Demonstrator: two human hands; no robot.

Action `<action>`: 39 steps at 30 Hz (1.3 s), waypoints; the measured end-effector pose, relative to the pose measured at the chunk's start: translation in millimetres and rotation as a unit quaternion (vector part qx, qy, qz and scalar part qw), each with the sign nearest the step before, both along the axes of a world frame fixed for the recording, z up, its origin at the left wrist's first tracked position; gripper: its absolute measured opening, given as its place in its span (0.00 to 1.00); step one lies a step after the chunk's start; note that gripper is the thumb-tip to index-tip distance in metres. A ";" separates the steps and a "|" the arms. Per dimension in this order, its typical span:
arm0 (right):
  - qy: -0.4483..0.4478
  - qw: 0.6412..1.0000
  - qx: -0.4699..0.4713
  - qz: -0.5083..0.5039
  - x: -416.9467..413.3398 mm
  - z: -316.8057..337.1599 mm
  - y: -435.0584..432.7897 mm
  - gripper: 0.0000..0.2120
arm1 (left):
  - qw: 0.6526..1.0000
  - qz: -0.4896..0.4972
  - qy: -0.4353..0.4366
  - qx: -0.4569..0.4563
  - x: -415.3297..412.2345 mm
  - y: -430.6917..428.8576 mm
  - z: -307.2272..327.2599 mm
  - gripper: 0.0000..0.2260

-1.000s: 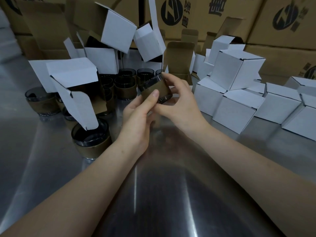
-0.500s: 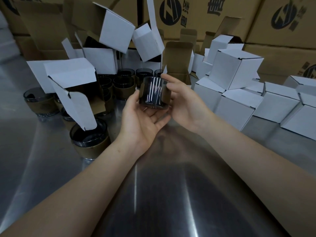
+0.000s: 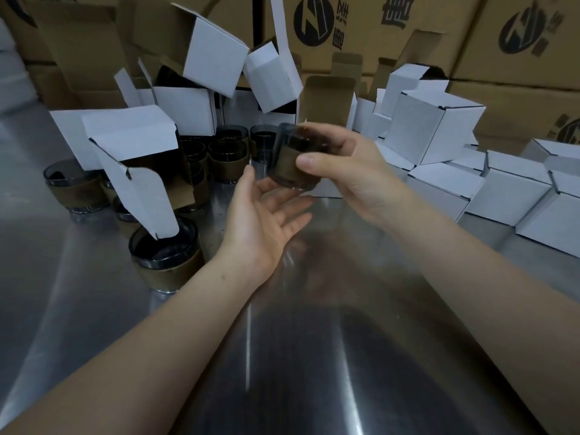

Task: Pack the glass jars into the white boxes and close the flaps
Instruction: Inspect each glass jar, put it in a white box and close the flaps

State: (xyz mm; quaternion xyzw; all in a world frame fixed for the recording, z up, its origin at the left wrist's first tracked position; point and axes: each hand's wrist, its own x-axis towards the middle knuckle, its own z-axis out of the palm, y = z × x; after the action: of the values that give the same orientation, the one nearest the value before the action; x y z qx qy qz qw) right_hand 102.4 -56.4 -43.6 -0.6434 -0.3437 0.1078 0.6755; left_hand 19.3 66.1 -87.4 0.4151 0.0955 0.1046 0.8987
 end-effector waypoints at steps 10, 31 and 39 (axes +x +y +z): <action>-0.224 0.930 -0.198 -0.213 5.7 -5.5 -11.5 0.25 | 0.976 0.182 0.025 0.114 -0.1 -2.0 2.9 0.08; -0.306 0.944 -0.053 -0.115 -25.6 8.9 -1.6 0.23 | 0.881 0.151 -0.052 0.446 -2.2 -0.3 -3.0 0.43; -0.227 0.966 0.014 -0.121 -29.3 18.7 0.0 0.26 | 0.866 0.166 -0.064 0.467 -1.7 -3.1 -6.2 0.39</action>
State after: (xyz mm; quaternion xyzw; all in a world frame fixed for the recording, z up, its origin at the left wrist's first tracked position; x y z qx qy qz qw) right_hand 73.0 -56.4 -24.9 -0.6785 -0.4093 -0.1284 0.5963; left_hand 17.6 63.0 -93.6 0.7569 0.0456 0.3112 0.5729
